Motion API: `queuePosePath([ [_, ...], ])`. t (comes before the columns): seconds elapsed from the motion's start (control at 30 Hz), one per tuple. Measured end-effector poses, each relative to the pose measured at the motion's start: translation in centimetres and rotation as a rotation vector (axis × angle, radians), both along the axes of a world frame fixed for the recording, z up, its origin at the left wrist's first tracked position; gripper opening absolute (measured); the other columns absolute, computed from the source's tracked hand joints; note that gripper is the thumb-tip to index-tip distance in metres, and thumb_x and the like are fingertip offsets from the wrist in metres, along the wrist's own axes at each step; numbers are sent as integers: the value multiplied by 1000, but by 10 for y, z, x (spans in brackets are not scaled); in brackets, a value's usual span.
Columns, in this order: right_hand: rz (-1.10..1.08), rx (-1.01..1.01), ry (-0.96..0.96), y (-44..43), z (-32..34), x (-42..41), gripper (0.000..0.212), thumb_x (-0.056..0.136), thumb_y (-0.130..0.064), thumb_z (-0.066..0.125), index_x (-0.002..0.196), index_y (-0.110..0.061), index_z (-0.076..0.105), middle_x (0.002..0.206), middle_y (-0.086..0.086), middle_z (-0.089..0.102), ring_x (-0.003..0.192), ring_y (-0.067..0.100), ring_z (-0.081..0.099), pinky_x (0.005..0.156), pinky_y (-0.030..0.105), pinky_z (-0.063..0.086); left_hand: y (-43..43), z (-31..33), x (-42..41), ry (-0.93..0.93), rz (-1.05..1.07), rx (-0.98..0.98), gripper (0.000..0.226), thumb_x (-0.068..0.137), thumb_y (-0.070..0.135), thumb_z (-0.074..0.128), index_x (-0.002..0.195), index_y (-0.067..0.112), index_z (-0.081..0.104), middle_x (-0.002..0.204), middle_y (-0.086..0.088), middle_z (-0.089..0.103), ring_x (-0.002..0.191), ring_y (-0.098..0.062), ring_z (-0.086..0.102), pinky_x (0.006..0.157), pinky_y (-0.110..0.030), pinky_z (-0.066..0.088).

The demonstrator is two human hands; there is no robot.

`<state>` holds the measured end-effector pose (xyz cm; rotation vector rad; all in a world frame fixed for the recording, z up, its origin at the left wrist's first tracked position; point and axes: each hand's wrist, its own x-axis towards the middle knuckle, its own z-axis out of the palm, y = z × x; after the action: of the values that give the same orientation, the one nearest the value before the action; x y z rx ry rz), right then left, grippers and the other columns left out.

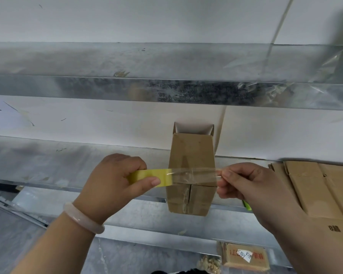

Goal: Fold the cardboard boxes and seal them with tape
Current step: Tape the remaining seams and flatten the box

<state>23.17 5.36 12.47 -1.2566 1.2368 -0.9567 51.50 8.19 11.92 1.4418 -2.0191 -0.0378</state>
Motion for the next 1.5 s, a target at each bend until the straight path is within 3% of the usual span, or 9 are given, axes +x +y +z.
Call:
queuePosePath([
  [0.1,-61,11,25,3,-11,-5,27,90,-10,63,73,-23,78,74,10,74,67,23,72,74,41,55,-6,-10,8,-233,62,-140,58,91,67,35,65,23,63,56,12,54,51,-11,49,63,-26,34],
  [0.3,-168,93,49,-1,-31,-10,14,91,-10,62,84,-11,74,72,10,73,67,23,71,76,43,58,-17,-35,11,-290,49,-149,55,93,64,33,76,25,68,61,12,55,56,-12,50,68,-26,32],
  [0.8,-265,303,-185,-10,-73,8,15,95,-4,56,89,3,67,72,13,67,68,23,66,68,33,59,-46,-70,8,-327,48,-61,57,90,69,28,73,28,64,61,14,56,56,-10,51,67,-27,34],
  [0.9,-353,353,-239,-12,-80,8,3,88,0,65,86,3,65,76,13,67,72,22,66,72,32,59,-48,-74,7,-319,37,-46,59,91,70,24,71,29,62,60,16,52,55,-7,46,66,-26,32],
  [1.1,-396,563,-233,4,-133,25,15,79,12,69,78,-2,65,83,19,66,76,28,64,80,39,57,-49,-75,5,-306,14,-71,54,92,66,27,76,29,63,62,19,45,56,-4,37,68,-26,33],
  [1.2,-503,404,-95,6,-133,22,24,89,11,54,91,-9,66,93,14,70,85,26,68,84,38,56,-50,-74,4,-297,17,-60,55,91,68,27,75,30,63,63,21,39,56,-4,38,68,-27,35],
  [1.3,-608,35,-17,13,-111,14,34,97,5,41,109,-18,64,108,4,67,102,20,65,89,33,53,-50,-76,3,-280,18,-47,57,91,69,26,75,30,63,61,20,46,55,-3,40,68,-27,36],
  [1.37,-414,-186,30,23,-105,18,36,103,-13,39,134,-24,55,130,-12,59,123,6,54,102,25,46,-51,-77,3,-276,17,-33,56,90,69,27,74,30,63,62,21,43,55,-3,41,67,-27,35],
  [1.5,52,-135,76,28,-115,31,64,94,-56,28,152,-42,5,154,-36,15,143,-10,11,118,23,13,-54,-79,2,-260,9,-16,52,89,67,32,73,29,63,60,21,41,55,-4,41,66,-28,35],
])
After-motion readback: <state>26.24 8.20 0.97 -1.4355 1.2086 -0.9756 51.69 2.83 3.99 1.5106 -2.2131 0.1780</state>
